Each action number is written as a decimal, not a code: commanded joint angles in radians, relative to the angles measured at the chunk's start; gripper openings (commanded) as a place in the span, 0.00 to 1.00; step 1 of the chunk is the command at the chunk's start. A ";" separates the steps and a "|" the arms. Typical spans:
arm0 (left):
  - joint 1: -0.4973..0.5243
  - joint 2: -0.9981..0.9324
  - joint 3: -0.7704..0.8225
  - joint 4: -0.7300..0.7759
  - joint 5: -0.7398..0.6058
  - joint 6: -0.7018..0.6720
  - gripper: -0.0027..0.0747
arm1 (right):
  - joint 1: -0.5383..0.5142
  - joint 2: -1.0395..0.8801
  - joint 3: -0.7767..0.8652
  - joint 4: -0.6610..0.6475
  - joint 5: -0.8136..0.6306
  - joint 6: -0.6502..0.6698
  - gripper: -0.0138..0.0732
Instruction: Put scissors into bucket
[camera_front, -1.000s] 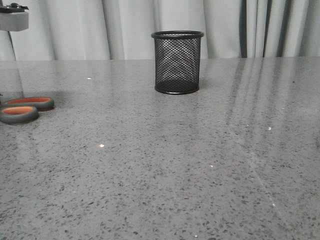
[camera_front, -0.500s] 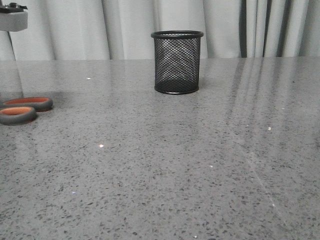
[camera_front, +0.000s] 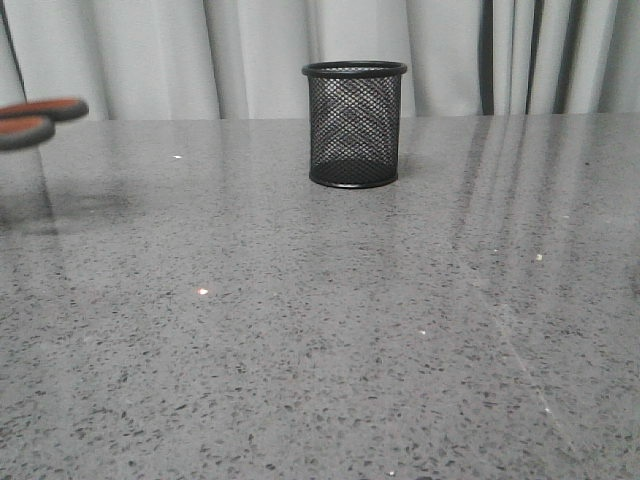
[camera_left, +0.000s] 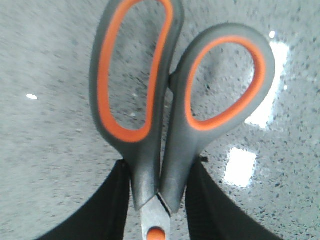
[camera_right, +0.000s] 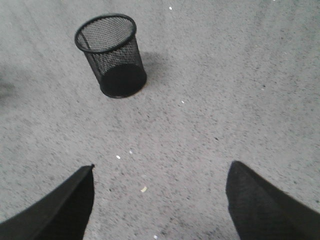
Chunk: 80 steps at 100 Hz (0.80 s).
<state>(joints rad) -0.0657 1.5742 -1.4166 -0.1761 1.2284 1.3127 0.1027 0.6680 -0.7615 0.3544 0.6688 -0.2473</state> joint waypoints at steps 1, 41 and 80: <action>-0.006 -0.076 -0.061 -0.053 0.050 -0.014 0.01 | 0.002 0.007 -0.033 0.066 -0.095 -0.014 0.73; -0.136 -0.162 -0.255 -0.058 0.047 -0.078 0.01 | 0.002 0.104 -0.166 0.357 -0.060 -0.151 0.73; -0.299 -0.162 -0.381 -0.058 0.007 -0.173 0.01 | 0.002 0.341 -0.327 0.898 0.128 -0.456 0.73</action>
<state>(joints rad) -0.3285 1.4507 -1.7538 -0.2028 1.2619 1.1831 0.1027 0.9740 -1.0282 1.0784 0.7737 -0.6219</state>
